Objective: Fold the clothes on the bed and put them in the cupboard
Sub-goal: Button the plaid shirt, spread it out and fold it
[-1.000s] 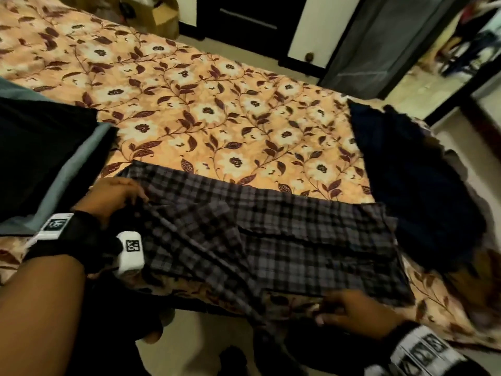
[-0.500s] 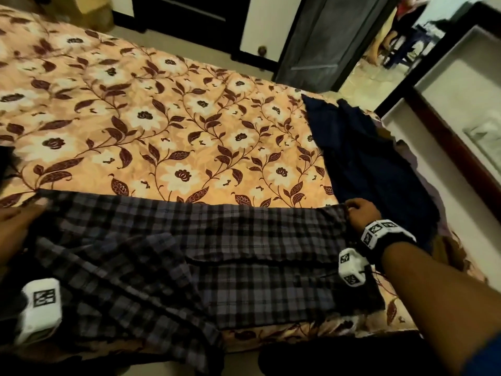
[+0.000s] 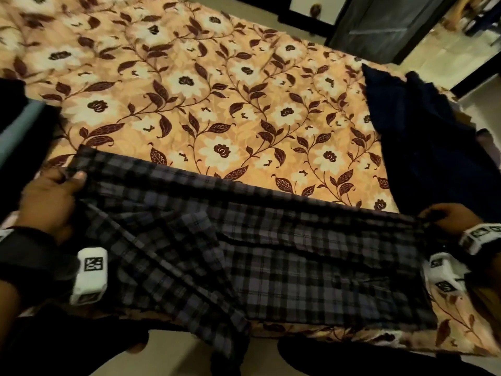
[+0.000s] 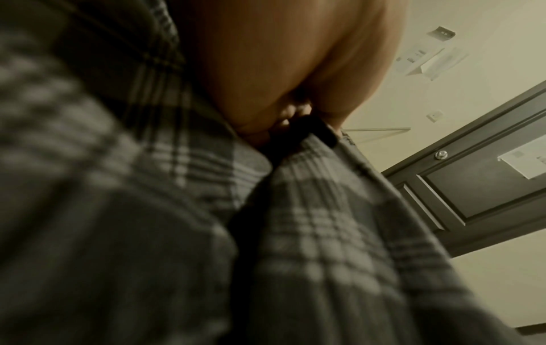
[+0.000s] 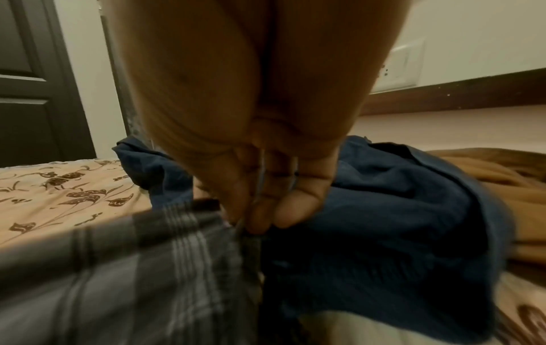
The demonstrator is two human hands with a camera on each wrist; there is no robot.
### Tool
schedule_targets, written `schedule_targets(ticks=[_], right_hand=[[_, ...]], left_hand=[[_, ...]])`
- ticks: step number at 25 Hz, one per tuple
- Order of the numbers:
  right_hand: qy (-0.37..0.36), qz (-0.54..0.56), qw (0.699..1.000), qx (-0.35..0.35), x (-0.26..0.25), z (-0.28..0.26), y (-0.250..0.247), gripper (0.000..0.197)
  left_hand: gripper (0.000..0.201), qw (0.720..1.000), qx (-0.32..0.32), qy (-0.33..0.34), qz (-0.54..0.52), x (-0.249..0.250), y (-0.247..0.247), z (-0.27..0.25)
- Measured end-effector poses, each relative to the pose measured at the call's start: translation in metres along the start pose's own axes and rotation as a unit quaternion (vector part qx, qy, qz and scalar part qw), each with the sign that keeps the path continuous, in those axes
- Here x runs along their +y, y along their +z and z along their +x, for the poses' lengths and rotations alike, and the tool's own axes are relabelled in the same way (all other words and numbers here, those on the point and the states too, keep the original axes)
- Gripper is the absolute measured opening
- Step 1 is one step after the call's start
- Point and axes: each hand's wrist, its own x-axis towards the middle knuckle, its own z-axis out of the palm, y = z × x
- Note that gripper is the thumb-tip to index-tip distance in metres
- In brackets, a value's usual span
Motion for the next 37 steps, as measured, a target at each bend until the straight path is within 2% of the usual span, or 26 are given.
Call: schedule_targets(ticks=[2, 4, 5, 7, 8, 11, 13, 16, 17, 19, 22, 24, 27, 31, 33, 35, 37], right_hand=[[0.01, 0.078, 0.997, 0.011, -0.002, -0.011, 0.006, 0.046], [0.009, 0.167, 0.986, 0.017, -0.014, -0.024, 0.019, 0.028], [-0.006, 0.195, 0.981, 0.0, -0.023, -0.031, 0.024, 0.037], [-0.029, 0.163, 0.985, -0.052, -0.029, -0.037, 0.032, 0.059], [-0.032, 0.135, 0.989, -0.052, -0.027, -0.036, 0.035, 0.059], [-0.029, 0.085, 0.995, 0.032, -0.018, -0.038, 0.032, 0.025], [-0.037, 0.072, 0.996, 0.047, -0.008, -0.04, 0.021, 0.019], [-0.082, 0.067, 0.994, 0.04, 0.001, -0.041, 0.004, 0.006], [-0.092, 0.084, 0.991, 0.043, -0.001, -0.041, 0.001, 0.01], [-0.078, 0.185, 0.978, 0.053, -0.004, -0.037, 0.004, 0.016], [-0.019, 0.27, 0.954, 0.128, 0.001, -0.03, 0.011, 0.018], [0.004, 0.279, 0.948, 0.153, 0.007, -0.023, 0.02, 0.016], [0.039, 0.275, 0.949, 0.146, 0.008, -0.015, 0.038, 0.012], [0.068, 0.268, 0.946, 0.171, 0.015, -0.006, 0.056, 0.024], [0.038, 0.252, 0.957, 0.136, 0.018, -0.002, 0.055, 0.031], [-0.015, 0.194, 0.978, 0.07, 0.016, -0.005, 0.051, 0.043], [-0.037, 0.138, 0.989, 0.046, 0.015, -0.005, 0.045, 0.04]], left_hand=[[0.017, 1.0, -0.004, 0.008, -0.024, 0.013, 0.015, -0.022], [0.017, 0.999, 0.004, 0.005, -0.032, 0.019, 0.016, -0.024], [0.018, 0.999, 0.007, -0.007, -0.043, 0.022, 0.016, -0.024], [0.019, 0.999, 0.02, -0.012, -0.047, 0.019, 0.011, -0.018], [0.019, 0.998, 0.014, -0.009, -0.053, 0.018, 0.009, -0.016], [0.019, 0.999, 0.035, -0.001, -0.021, 0.014, 0.007, -0.012], [0.022, 0.999, 0.054, -0.004, 0.001, 0.017, 0.012, -0.012], [0.028, 0.999, 0.048, -0.002, 0.013, 0.019, 0.02, -0.013], [0.027, 0.998, 0.051, 0.003, 0.025, 0.017, 0.02, -0.013], [0.022, 0.998, 0.056, 0.011, 0.026, 0.014, 0.017, -0.013], [0.02, 0.998, 0.053, 0.003, 0.015, 0.014, 0.016, -0.013], [0.021, 0.999, 0.053, 0.001, 0.01, 0.013, 0.016, -0.013], [0.024, 0.998, 0.059, -0.004, 0.015, 0.012, 0.02, -0.013], [0.022, 0.997, 0.081, 0.002, 0.009, 0.008, 0.018, -0.006], [0.021, 0.996, 0.091, 0.001, 0.014, 0.004, 0.015, -0.002], [0.021, 0.995, 0.092, 0.001, 0.025, 0.001, 0.015, 0.003], [0.023, 0.996, 0.083, 0.0, 0.027, 0.002, 0.017, 0.002]])
